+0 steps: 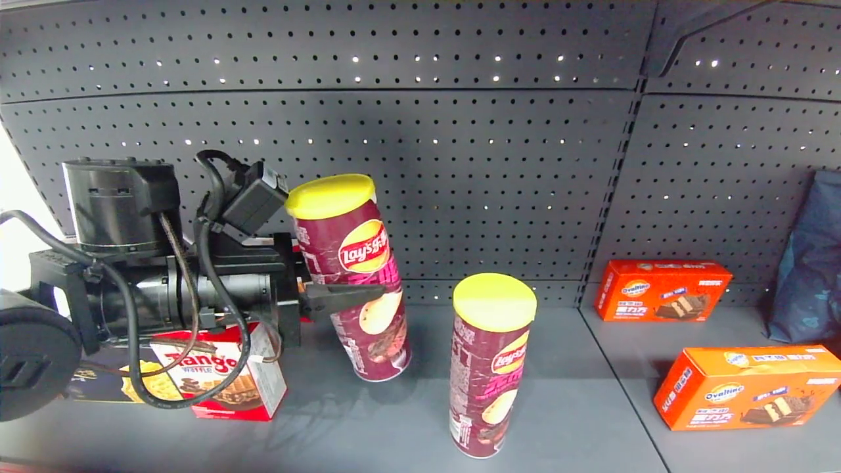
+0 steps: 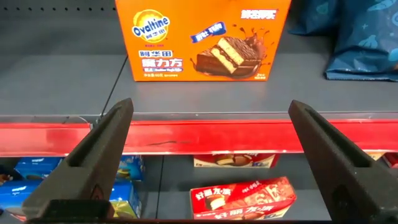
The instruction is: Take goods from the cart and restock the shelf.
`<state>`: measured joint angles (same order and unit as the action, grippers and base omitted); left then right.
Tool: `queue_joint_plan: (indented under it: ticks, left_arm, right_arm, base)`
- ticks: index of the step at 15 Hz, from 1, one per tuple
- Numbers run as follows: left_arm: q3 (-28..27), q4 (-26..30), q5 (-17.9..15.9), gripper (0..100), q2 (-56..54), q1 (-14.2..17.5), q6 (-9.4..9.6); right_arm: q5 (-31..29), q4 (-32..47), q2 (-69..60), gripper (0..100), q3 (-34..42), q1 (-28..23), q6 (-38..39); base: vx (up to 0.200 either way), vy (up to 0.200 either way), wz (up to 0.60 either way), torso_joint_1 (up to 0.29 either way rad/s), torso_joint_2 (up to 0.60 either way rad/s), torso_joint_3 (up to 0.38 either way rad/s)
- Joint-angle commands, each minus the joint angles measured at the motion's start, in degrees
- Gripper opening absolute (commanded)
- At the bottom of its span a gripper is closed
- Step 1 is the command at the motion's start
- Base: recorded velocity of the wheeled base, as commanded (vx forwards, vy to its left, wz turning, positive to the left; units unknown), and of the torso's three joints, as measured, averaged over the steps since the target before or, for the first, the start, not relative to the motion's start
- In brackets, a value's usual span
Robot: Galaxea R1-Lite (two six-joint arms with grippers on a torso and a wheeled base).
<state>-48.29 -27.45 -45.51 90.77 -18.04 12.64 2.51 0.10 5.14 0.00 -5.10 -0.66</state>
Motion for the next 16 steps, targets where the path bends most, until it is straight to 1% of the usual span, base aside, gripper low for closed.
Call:
queue_joint_plan:
  ticks: [1, 2, 3, 4, 5, 7, 8, 11, 13, 14, 16]
  left_arm:
    - [-6.6, 4.8, 0.3, 0, 2.6, 0.5, 0.45]
    - [-11.6, 10.0, 1.1, 0, 4.6, 0.2, 1.42]
    - [-15.3, 12.7, 1.7, 0, 6.4, 0.3, 3.09]
    - [-18.0, 14.1, 1.6, 0, 7.8, 0.0, 4.15]
    - [-18.8, 14.6, 1.7, 0, 8.5, -0.3, 4.41]
    - [-21.0, 14.4, 2.0, 0, 12.7, -1.6, 7.84]
    - [-21.4, 14.6, 2.1, 0, 13.4, -2.0, 8.01]
    - [-24.5, 15.1, 1.9, 0, 17.7, -3.6, 7.57]
    - [-26.5, 14.4, 1.8, 0, 20.7, -4.5, 7.92]
    - [-26.5, 14.4, 1.8, 0, 20.7, -4.5, 7.92]
    - [-29.6, 14.7, 1.7, 0, 24.1, -4.6, 7.84]
  right_arm:
    - [0.0, 0.0, 0.3, 100, 0.0, 0.0, 0.0]
    - [-0.1, 0.0, 0.3, 100, 0.0, 0.0, 0.0]
    - [0.0, 0.0, 0.4, 100, 0.0, 0.0, 0.0]
    - [0.0, 0.0, 0.3, 100, 0.0, 0.0, 0.0]
    - [0.0, 0.0, 0.3, 100, 0.0, 0.0, 0.0]
    - [0.0, 0.0, 0.3, 100, 0.0, 0.0, 0.0]
    - [0.0, 0.0, 0.4, 100, 0.0, 0.0, 0.0]
    - [0.0, 0.0, 0.3, 100, 0.0, 0.0, 0.0]
    - [0.0, 0.0, 0.3, 100, 0.0, 0.0, 0.0]
    - [0.0, 0.0, 0.3, 100, 0.0, 0.0, 0.0]
    - [0.0, 0.0, 0.3, 100, 0.0, 0.0, 0.0]
  base:
    - [0.000, 0.000, 0.00, 0.000, 0.00, 0.000]
    - [0.000, 0.000, 0.00, 0.000, 0.00, 0.000]
    - [0.000, 0.000, 0.00, 0.000, 0.00, 0.000]
    - [0.000, 0.000, 0.00, 0.000, 0.00, 0.000]
    - [0.000, 0.000, 0.00, 0.000, 0.00, 0.000]
    - [0.000, 0.000, 0.00, 0.000, 0.00, 0.000]
    - [0.000, 0.000, 0.00, 0.000, 0.00, 0.000]
    - [0.000, 0.000, 0.00, 0.000, 0.00, 0.000]
    - [0.000, 0.000, 0.00, 0.000, 0.00, 0.000]
    - [0.000, 0.000, 0.00, 0.000, 0.00, 0.000]
    - [0.000, 0.000, 0.00, 0.000, 0.00, 0.000]
